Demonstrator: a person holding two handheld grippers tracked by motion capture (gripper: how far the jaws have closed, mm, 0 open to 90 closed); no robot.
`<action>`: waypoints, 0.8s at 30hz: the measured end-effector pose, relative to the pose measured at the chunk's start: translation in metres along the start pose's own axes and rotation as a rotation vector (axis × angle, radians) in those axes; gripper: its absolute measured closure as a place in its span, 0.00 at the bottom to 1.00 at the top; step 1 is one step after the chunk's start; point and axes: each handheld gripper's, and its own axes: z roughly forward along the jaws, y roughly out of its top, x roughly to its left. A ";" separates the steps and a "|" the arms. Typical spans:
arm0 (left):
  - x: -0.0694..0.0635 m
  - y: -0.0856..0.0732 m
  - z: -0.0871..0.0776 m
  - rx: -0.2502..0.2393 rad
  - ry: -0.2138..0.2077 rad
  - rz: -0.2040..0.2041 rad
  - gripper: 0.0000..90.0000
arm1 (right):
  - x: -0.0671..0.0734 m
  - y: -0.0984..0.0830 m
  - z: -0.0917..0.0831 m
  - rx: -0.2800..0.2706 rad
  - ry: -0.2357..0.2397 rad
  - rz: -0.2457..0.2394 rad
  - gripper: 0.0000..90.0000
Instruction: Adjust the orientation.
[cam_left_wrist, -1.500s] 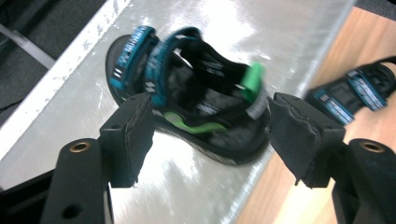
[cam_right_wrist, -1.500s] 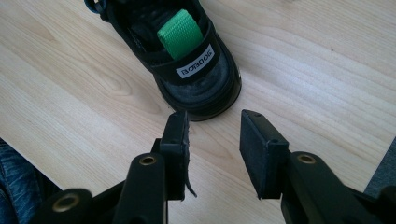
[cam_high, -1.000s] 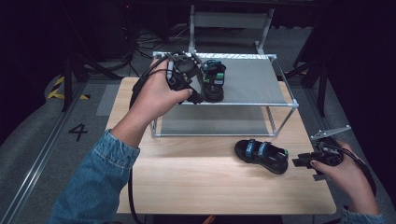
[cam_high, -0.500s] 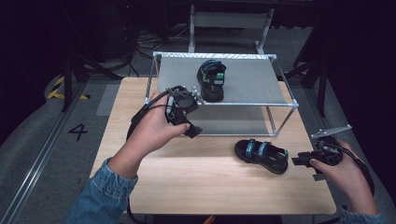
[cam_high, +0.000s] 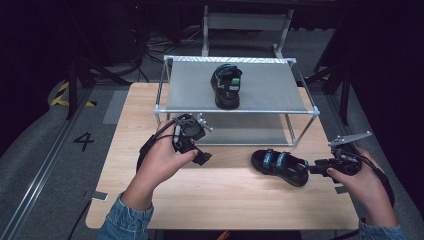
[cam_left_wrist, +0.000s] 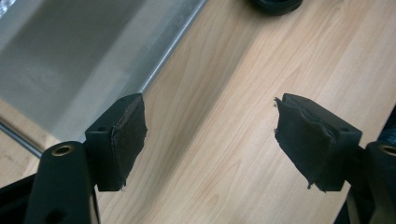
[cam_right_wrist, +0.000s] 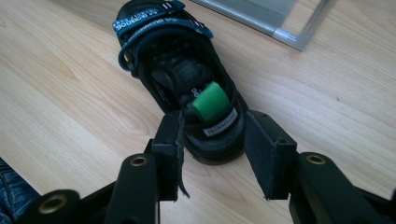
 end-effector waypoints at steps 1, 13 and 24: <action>0.000 0.000 0.000 0.000 0.000 0.000 0.28 | 0.001 0.002 0.003 0.006 0.000 0.000 0.65; 0.012 -0.019 0.014 0.049 0.007 -0.027 0.27 | 0.006 0.013 0.016 0.052 -0.015 0.025 0.83; 0.020 -0.029 0.023 0.065 -0.029 -0.052 0.28 | 0.011 0.015 0.010 0.043 -0.019 0.016 0.99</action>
